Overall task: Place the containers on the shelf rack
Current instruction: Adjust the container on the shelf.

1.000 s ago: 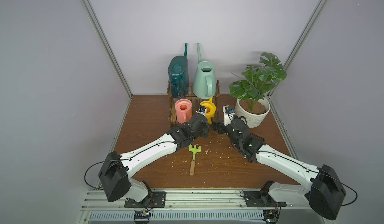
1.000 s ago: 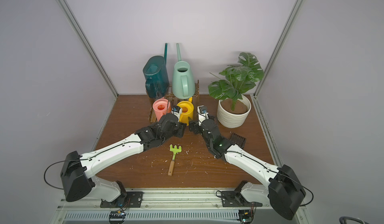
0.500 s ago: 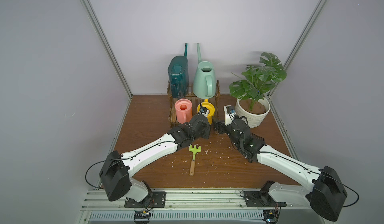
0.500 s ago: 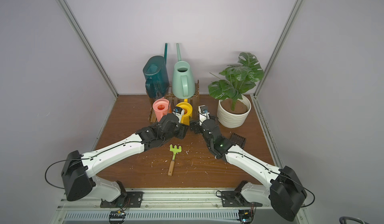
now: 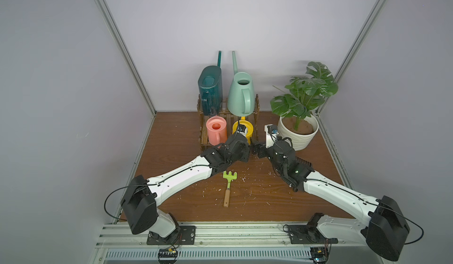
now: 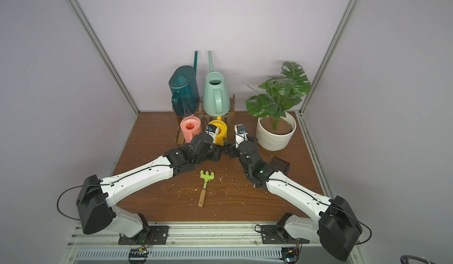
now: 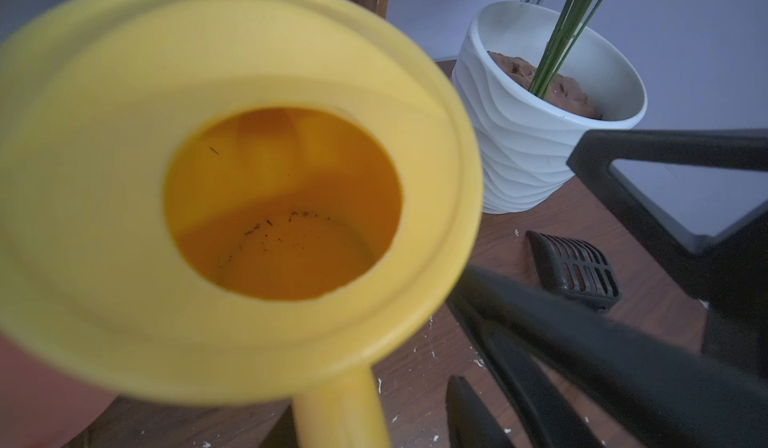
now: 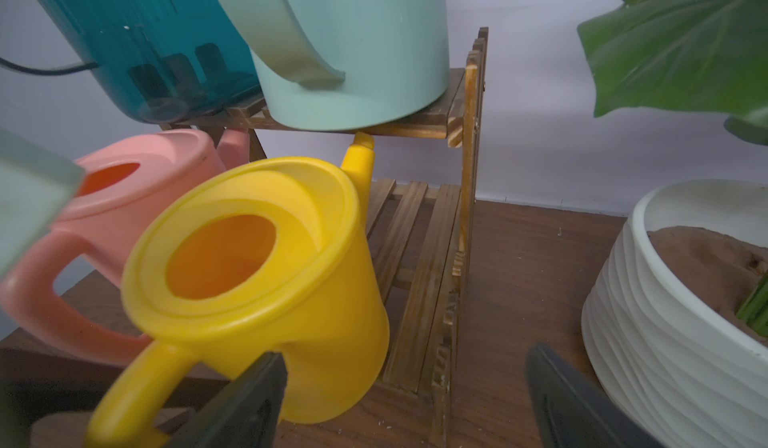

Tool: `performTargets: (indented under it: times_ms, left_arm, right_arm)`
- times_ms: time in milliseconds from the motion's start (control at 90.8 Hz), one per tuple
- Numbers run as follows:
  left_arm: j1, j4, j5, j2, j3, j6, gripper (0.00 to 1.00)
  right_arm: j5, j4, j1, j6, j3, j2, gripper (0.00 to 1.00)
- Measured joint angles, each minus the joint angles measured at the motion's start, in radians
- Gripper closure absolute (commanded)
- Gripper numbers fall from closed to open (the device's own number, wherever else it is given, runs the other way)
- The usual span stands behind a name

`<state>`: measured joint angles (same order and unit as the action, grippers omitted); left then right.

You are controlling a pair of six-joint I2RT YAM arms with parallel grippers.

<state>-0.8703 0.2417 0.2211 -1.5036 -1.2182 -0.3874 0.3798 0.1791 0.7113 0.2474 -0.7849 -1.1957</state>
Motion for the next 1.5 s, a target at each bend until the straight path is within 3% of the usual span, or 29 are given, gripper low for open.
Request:
performTargets:
  times_ms: [892, 1497]
  left_arm:
    - [0.005, -0.002, -0.001, -0.009, 0.0, 0.002, 0.44]
    - [0.013, 0.021, -0.044, 0.109, 0.035, 0.035, 0.4]
  right_arm:
    - [0.036, -0.023, 0.0, 0.022, 0.068, 0.117, 0.07]
    - [0.055, -0.038, 0.0, 0.022, 0.08, 0.151, 0.04]
